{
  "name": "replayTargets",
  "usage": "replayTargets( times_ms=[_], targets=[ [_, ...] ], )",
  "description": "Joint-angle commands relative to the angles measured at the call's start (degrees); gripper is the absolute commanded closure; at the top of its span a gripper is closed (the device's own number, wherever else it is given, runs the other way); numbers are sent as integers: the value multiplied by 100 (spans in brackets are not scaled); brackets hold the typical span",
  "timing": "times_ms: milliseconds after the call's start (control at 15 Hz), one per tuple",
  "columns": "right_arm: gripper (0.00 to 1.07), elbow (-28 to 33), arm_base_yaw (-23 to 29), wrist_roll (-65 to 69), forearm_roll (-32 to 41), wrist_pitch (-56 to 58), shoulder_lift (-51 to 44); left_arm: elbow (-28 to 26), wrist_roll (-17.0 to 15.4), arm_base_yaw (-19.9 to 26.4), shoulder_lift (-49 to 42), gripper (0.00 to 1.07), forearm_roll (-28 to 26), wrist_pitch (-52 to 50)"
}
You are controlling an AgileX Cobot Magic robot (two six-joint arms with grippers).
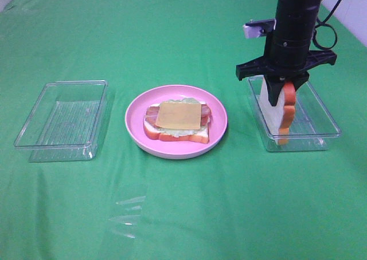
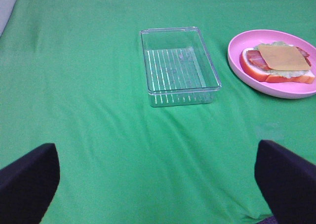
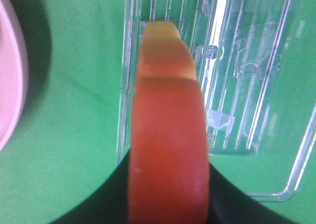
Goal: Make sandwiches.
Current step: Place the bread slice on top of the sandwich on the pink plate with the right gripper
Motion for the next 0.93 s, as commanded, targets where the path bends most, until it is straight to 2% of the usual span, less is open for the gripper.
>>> replayTargets(
  times_ms=[67, 267, 400, 467, 533, 600, 667, 800, 867, 933],
  targets=[
    [107, -23, -23, 34, -46, 275, -762, 11, -11, -23, -109, 6, -29, -52],
    [107, -11, -23, -11, -23, 521, -1438, 11, -11, -23, -109, 6, -29, -52],
    [107, 138, -23, -11, 229, 298, -1851, 11, -11, -23, -109, 6, -29, -52],
    [107, 407, -23, -17, 573, -17, -2114, 11, -11, -23, -109, 6, -29, -52],
    [107, 1152, -23, -533, 1679, -877, -2515, 11, -11, -23, -109, 6, -29, -52],
    [107, 1404, -23, -1089, 2573, -1134, -2555, 11, -11, -23, -109, 6, -29, -52],
    [107, 1461, -23, -1341, 2888, -1163, -2521, 11, -11, -23, -109, 6, -29, -52],
    [107, 1490, -23, -2286, 3971, -1220, -2229, 11, -11, -23, -109, 6, -29, -52],
    [107, 1484, -23, -2441, 4211, -1283, -2137, 11, -11, -23, -109, 6, -29, -52],
    [107, 1369, -23, -2934, 5013, -1455, -1673, 11, -11, -23, -109, 6, -29, -52]
  ],
)
